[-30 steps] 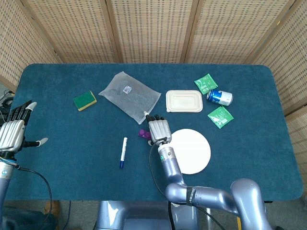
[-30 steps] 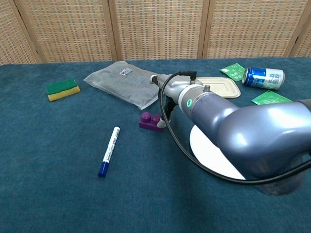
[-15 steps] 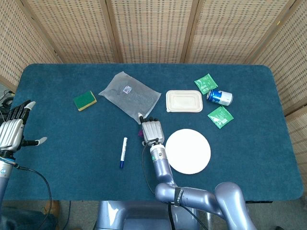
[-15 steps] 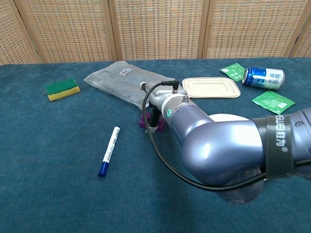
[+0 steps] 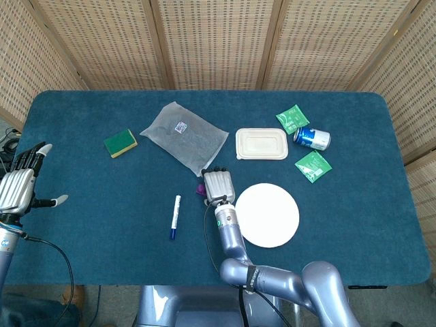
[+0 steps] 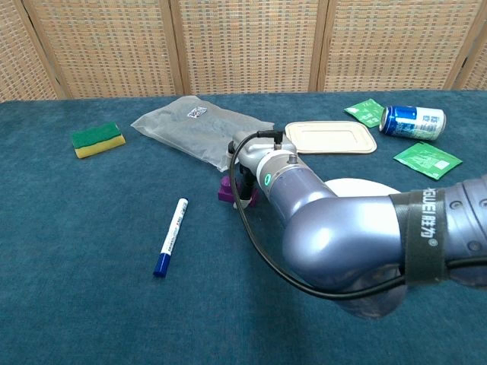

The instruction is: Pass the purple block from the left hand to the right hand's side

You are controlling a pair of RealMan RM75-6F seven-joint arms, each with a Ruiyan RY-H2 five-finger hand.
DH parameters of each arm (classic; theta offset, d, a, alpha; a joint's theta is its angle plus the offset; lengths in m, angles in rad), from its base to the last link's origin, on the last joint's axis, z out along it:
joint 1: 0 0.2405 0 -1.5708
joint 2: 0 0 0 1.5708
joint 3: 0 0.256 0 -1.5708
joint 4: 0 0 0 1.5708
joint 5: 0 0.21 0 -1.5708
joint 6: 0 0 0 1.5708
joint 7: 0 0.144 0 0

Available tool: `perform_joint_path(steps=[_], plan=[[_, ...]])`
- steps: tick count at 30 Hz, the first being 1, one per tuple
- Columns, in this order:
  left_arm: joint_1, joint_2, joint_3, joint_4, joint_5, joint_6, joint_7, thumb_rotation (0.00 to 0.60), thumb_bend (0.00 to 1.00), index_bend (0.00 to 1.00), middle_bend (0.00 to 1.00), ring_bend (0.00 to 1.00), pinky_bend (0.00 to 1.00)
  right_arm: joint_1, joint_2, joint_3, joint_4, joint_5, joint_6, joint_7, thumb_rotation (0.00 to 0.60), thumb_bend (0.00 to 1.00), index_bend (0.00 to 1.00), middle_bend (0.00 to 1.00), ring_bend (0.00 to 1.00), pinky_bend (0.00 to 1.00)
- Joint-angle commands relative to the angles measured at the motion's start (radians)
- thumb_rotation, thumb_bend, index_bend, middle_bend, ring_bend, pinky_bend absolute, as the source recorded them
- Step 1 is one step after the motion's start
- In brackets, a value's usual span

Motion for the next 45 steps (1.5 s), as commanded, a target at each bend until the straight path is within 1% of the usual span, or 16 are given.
perform_joint_path(steps=[1,6,10,12,14,17,22,25,28,34,36,39,42,45], plan=[[0.000,0.000,-0.001,0.001,0.000,-0.003,-0.002,0.600,0.03,0.00,0.00,0.00,0.00,-0.001,-0.007,0.002,0.012,-0.004,-0.005,0.002,0.600,0.12,0.54,0.34,0.24,0.27],[-0.002,-0.001,-0.002,0.004,-0.002,-0.008,-0.002,0.600,0.03,0.00,0.00,0.00,0.00,0.000,-0.015,0.010,0.033,-0.017,-0.013,0.010,0.600,0.15,0.54,0.35,0.24,0.31],[-0.002,-0.002,-0.003,0.004,-0.001,-0.009,-0.001,0.600,0.03,0.00,0.00,0.00,0.00,0.001,-0.022,0.015,0.047,-0.025,-0.019,0.015,0.600,0.19,0.56,0.38,0.27,0.35],[-0.002,-0.003,-0.004,0.005,-0.002,-0.010,0.001,0.600,0.03,0.00,0.00,0.00,0.00,0.000,-0.024,0.018,0.054,-0.031,-0.021,0.019,0.600,0.22,0.58,0.40,0.28,0.36],[-0.002,-0.003,-0.004,0.005,-0.003,-0.010,0.002,0.600,0.03,0.00,0.00,0.00,0.00,-0.001,-0.024,0.020,0.056,-0.035,-0.021,0.021,0.600,0.26,0.60,0.42,0.30,0.38],[-0.002,-0.004,-0.004,0.005,-0.002,-0.010,0.003,0.600,0.03,0.00,0.00,0.00,0.00,-0.006,-0.019,0.020,0.049,-0.043,-0.022,0.022,0.600,0.32,0.61,0.44,0.31,0.40],[-0.002,-0.005,-0.005,0.006,-0.003,-0.012,0.005,0.600,0.03,0.00,0.00,0.00,0.00,-0.023,0.011,0.011,0.000,-0.070,-0.014,0.028,0.600,0.33,0.63,0.45,0.33,0.41],[-0.003,-0.006,-0.004,0.005,-0.001,-0.014,0.007,0.600,0.03,0.00,0.00,0.00,0.00,-0.042,0.060,-0.006,-0.070,-0.105,-0.001,0.027,0.600,0.33,0.63,0.45,0.33,0.41],[-0.002,-0.006,-0.003,0.004,0.001,-0.012,0.009,0.600,0.03,0.00,0.00,0.00,0.00,-0.065,0.130,-0.020,-0.149,-0.121,0.003,0.006,0.600,0.33,0.63,0.45,0.33,0.41],[-0.002,-0.007,-0.001,0.001,0.002,-0.013,0.014,0.600,0.03,0.00,0.00,0.00,0.00,-0.093,0.236,-0.031,-0.217,-0.115,-0.009,-0.031,0.600,0.34,0.63,0.45,0.33,0.41],[-0.001,-0.009,0.000,-0.001,0.003,-0.012,0.019,0.600,0.03,0.00,0.00,0.00,0.00,-0.112,0.308,-0.034,-0.239,-0.089,-0.035,-0.048,0.600,0.34,0.63,0.45,0.32,0.41],[-0.002,-0.011,0.002,-0.006,0.008,-0.010,0.027,0.600,0.03,0.00,0.00,0.00,0.00,-0.146,0.428,-0.021,-0.234,0.055,-0.144,-0.071,0.600,0.34,0.63,0.44,0.31,0.40],[-0.002,-0.013,0.002,-0.007,0.006,-0.009,0.034,0.600,0.03,0.00,0.00,0.00,0.00,-0.153,0.469,-0.035,-0.222,0.097,-0.179,-0.068,0.600,0.34,0.63,0.44,0.31,0.40],[-0.004,-0.016,0.001,-0.008,0.001,-0.011,0.043,0.600,0.03,0.00,0.00,0.00,0.00,-0.159,0.490,-0.062,-0.185,0.102,-0.211,-0.052,0.600,0.34,0.63,0.44,0.31,0.40]])
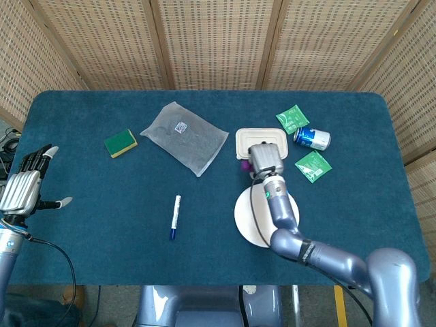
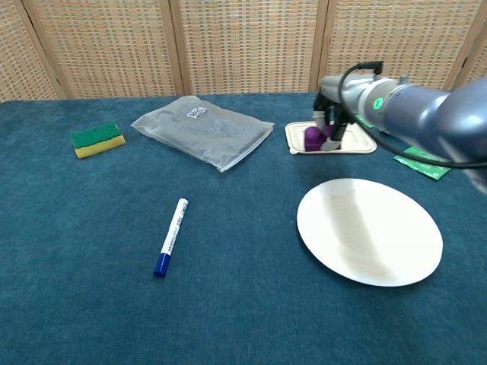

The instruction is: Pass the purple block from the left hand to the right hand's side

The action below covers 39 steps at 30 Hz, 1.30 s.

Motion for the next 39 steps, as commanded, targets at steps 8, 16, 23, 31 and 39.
perform_joint_path(steps=[8,16,23,31,39], plan=[[-0.009,-0.011,-0.001,0.002,-0.024,-0.014,0.032,0.600,0.03,0.00,0.00,0.00,0.00,-0.024,0.035,-0.098,0.097,-0.018,-0.093,0.068,0.600,0.35,0.63,0.44,0.31,0.40],[-0.010,-0.015,-0.001,0.001,-0.029,-0.016,0.042,0.600,0.03,0.00,0.00,0.00,0.00,-0.007,0.001,-0.124,0.151,-0.044,-0.099,0.101,0.600,0.35,0.62,0.44,0.31,0.40],[-0.011,-0.015,-0.001,0.003,-0.032,-0.019,0.041,0.600,0.03,0.00,0.00,0.00,0.00,-0.004,-0.006,-0.147,0.169,-0.045,-0.097,0.105,0.600,0.16,0.40,0.27,0.18,0.24],[-0.009,-0.012,-0.001,-0.002,-0.023,-0.015,0.033,0.600,0.03,0.00,0.00,0.00,0.00,-0.011,0.031,-0.158,0.099,-0.058,-0.038,0.096,0.600,0.00,0.14,0.04,0.00,0.02],[-0.003,-0.007,0.005,-0.011,0.007,-0.001,0.022,0.600,0.03,0.00,0.00,0.00,0.00,-0.094,0.211,-0.164,-0.195,-0.182,0.123,0.156,0.600,0.00,0.14,0.04,0.00,0.00]])
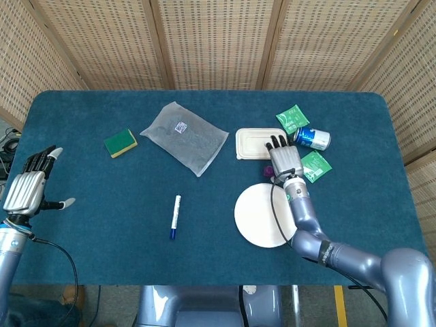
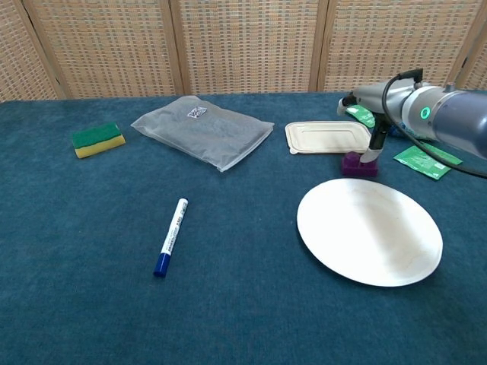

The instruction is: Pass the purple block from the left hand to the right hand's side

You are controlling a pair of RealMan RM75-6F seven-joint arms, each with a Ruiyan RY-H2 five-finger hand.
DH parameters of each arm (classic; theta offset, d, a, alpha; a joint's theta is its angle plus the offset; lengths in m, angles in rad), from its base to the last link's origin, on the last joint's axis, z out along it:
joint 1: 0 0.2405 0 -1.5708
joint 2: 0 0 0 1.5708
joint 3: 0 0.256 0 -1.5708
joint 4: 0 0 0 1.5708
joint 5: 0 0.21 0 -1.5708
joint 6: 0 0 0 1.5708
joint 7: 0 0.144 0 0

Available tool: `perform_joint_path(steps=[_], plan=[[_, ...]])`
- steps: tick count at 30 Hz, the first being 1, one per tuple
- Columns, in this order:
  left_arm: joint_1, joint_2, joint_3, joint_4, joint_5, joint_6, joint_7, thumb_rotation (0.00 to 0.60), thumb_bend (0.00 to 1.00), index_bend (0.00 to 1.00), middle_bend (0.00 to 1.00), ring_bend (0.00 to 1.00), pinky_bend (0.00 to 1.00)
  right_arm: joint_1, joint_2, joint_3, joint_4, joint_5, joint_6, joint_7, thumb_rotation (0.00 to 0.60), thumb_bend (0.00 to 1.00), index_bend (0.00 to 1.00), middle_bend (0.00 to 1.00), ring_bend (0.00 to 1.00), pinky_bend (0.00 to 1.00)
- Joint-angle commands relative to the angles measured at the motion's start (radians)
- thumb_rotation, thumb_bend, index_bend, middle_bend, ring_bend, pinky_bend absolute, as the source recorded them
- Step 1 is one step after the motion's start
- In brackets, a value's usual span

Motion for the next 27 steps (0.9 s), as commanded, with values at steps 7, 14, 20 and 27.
perform_joint_path(steps=[7,14,20,27], plan=[[0.038,-0.003,0.028,-0.021,0.071,0.082,0.025,0.600,0.04,0.00,0.00,0.00,0.00,-0.209,0.297,-0.071,-0.351,-0.365,0.283,0.208,0.600,0.00,0.01,0.00,0.00,0.00],[0.112,-0.028,0.068,-0.017,0.144,0.208,0.033,0.600,0.03,0.00,0.00,0.00,0.00,-0.416,0.421,-0.193,-0.446,-0.606,0.508,0.374,0.600,0.00,0.00,0.00,0.00,0.00],[0.174,-0.038,0.106,-0.002,0.202,0.292,0.016,0.600,0.03,0.00,0.00,0.00,0.00,-0.566,0.446,-0.264,-0.462,-0.679,0.633,0.489,0.600,0.00,0.00,0.00,0.00,0.00],[0.226,-0.039,0.135,0.002,0.247,0.356,0.009,0.600,0.03,0.00,0.00,0.00,0.00,-0.665,0.452,-0.298,-0.442,-0.730,0.706,0.583,0.600,0.00,0.00,0.00,0.00,0.00]])
